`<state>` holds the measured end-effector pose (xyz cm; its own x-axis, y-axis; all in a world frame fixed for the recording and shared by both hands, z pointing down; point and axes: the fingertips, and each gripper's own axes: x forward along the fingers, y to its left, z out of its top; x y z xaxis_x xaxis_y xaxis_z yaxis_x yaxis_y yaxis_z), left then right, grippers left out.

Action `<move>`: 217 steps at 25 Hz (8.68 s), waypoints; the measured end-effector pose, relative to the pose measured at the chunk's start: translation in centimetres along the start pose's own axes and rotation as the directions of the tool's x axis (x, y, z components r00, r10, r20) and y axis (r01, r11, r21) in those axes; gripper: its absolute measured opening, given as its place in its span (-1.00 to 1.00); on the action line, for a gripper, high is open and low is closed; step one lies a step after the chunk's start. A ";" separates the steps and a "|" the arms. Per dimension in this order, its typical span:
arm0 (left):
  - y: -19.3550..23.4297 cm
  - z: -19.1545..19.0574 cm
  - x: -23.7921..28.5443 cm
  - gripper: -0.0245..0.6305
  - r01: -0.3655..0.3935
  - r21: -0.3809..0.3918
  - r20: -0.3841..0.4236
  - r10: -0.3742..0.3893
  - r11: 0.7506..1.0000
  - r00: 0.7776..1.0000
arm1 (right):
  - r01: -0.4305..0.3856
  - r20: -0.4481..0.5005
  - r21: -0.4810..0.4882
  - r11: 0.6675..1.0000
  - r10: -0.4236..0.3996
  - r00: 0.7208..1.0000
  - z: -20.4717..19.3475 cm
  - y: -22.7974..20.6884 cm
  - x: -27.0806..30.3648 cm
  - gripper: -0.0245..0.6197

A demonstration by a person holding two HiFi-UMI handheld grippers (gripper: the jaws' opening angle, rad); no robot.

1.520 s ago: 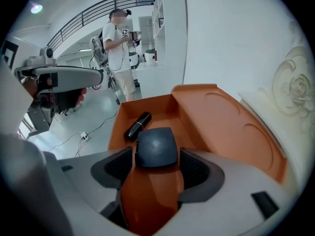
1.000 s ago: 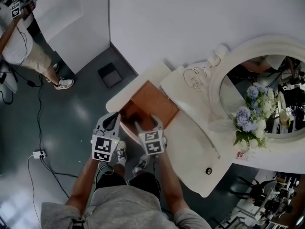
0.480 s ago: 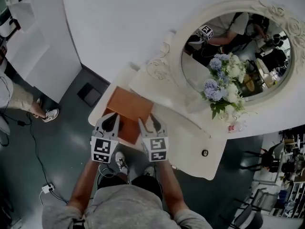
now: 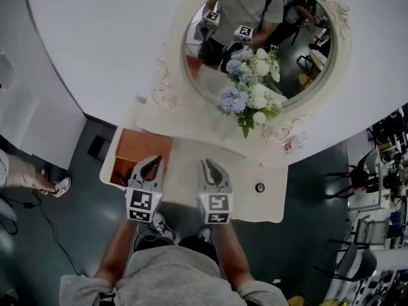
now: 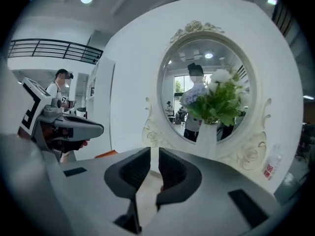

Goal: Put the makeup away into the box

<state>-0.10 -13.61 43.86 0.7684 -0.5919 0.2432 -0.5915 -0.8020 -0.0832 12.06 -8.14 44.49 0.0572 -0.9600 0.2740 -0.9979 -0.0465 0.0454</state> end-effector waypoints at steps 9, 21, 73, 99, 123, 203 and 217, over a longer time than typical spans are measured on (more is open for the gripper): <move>-5.2 1.8 1.2 -0.92 0.068 0.038 0.007 -0.069 0.997 0.998 | 0.109 0.042 0.015 0.994 -0.110 0.993 -0.3 -4.9 -5.4 -0.88; -11.7 3.4 3.3 -0.92 0.189 0.087 0.007 -0.190 0.978 0.982 | 0.241 0.024 0.046 0.969 -0.242 0.970 -2.0 -10.4 -10.5 -0.88; -35.6 -10.4 18.1 -0.92 0.411 -0.005 -0.269 -0.397 0.912 0.878 | 0.257 -0.439 0.209 0.943 -0.144 0.887 -30.1 -29.2 -11.1 -0.10; -34.5 -11.4 18.6 -0.92 0.391 -0.031 -0.295 -0.382 0.920 0.876 | 0.238 -0.474 0.203 0.950 -0.117 0.873 -30.5 -29.2 -10.4 -0.24; -22.4 -4.5 8.5 -0.92 0.141 -0.001 -0.162 -0.139 0.990 0.977 | 0.017 -0.289 0.052 0.998 -0.001 0.957 -15.2 -18.1 -8.8 -0.24; 12.7 -22.5 -9.0 -0.92 -0.341 -0.277 -0.356 0.234 0.898 0.905 | -0.618 -0.770 -0.281 0.734 0.212 0.602 -22.1 22.6 12.2 -0.23; 9.8 -18.6 -7.9 -0.92 -0.281 -0.221 -0.307 0.207 0.934 0.929 | -0.522 -0.616 -0.204 0.828 0.306 0.726 -16.6 20.2 10.5 -0.23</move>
<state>-16.49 -15.33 59.14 0.5165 -0.6916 0.5049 -0.8223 -0.5651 0.0671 -6.95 -14.56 64.27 -0.2444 -0.5411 0.8047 -0.8499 0.5190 0.0908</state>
